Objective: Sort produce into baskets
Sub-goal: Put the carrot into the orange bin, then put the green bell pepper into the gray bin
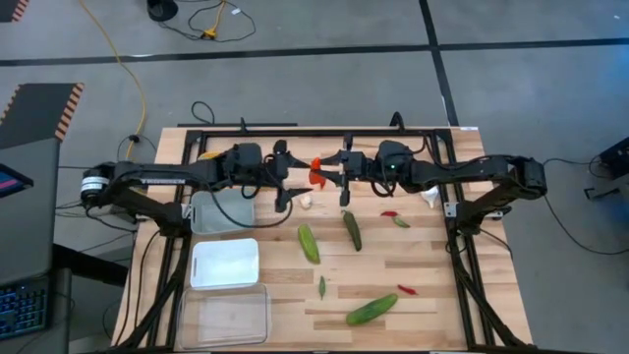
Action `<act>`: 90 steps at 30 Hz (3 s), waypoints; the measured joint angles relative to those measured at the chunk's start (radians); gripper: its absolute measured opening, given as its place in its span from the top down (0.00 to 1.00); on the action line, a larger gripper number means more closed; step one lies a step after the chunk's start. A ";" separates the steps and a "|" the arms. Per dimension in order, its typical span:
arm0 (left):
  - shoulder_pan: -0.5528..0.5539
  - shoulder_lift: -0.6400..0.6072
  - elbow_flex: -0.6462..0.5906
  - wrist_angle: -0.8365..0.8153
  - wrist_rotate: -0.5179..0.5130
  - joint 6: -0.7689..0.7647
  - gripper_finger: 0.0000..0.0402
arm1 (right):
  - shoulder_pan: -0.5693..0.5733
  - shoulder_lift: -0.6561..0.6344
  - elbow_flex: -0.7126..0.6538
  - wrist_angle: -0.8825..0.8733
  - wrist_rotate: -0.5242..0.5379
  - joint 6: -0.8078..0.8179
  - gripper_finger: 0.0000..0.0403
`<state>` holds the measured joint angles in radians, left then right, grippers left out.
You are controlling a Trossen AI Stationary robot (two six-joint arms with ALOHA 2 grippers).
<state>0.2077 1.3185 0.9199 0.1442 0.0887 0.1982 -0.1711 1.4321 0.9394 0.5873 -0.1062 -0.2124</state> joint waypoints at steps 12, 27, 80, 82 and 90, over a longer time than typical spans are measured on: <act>0.000 0.092 0.000 0.127 -0.022 0.000 0.34 | 0.000 0.000 0.000 0.000 0.000 -0.006 0.73; 0.005 0.089 0.000 0.117 -0.024 -0.021 0.74 | 0.000 0.000 0.000 0.000 0.000 0.005 0.63; 0.262 -0.180 -0.177 -1.097 -0.558 -0.107 0.51 | 0.132 0.000 0.000 -0.950 0.209 0.561 0.37; 0.262 -0.180 -0.180 -1.097 -0.569 -0.113 0.47 | 0.149 0.000 0.000 -0.957 0.209 0.590 0.37; 0.262 -0.180 -0.180 -1.087 -0.544 -0.111 0.38 | 0.216 0.054 0.000 -0.981 0.209 0.749 0.37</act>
<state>0.4694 1.1385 0.7403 -0.9432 -0.4554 0.0870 0.0453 1.4862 0.9398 -0.3938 0.1028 0.5365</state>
